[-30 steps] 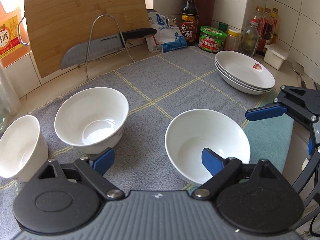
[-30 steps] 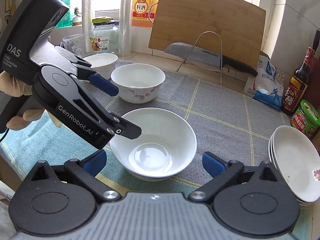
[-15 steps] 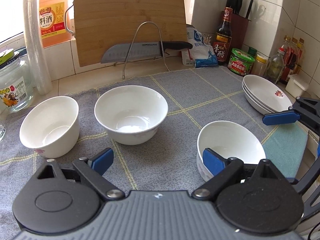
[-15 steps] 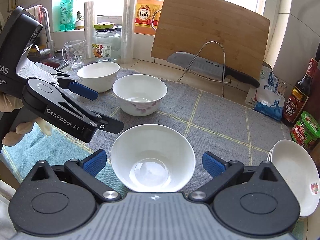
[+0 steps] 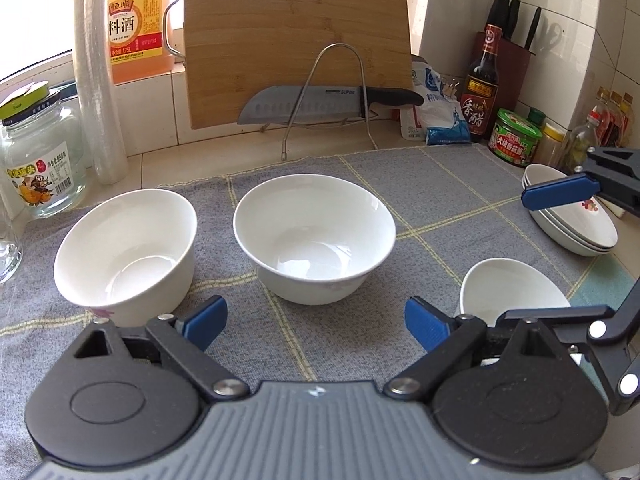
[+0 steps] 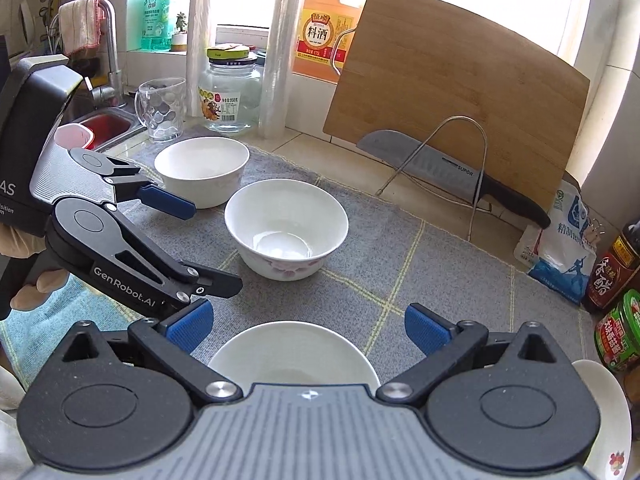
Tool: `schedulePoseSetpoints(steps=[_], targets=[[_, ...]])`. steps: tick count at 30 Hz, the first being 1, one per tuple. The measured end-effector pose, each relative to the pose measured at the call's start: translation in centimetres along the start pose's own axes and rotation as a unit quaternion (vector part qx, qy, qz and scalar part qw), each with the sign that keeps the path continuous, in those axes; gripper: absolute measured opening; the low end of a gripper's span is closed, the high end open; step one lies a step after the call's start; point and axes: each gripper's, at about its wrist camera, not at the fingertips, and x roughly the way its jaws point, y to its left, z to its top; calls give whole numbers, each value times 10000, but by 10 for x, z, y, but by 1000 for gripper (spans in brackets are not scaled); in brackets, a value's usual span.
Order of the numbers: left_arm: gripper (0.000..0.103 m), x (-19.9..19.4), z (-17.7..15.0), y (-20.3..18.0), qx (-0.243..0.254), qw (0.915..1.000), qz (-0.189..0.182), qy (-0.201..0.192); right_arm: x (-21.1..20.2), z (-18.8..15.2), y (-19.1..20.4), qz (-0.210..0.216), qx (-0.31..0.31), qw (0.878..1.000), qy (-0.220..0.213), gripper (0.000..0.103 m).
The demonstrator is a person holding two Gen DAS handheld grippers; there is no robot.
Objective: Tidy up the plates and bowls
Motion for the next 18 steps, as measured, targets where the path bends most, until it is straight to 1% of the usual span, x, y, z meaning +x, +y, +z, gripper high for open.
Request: schedulePoseSetpoints(steps=[1,4,7,10,18], targets=[[95,1,0,1,8,10000,10,-17,4,5,-2,59,-47,9999,68,103],[95,7,-1,2,94,9999,84,3,13,14,-7,167,-175,9997,85,103],[95,13,-2,0,186,9998,117,33,22,23,-16,122,-258,9996,86,103],[95,18,0,-4,326,9993,162,-8,32,31,-26,173,-275,9994,93,103],[95,31,5,-9,431,9989,185,-98,66,49,-30,528,-416,9974,271,103]])
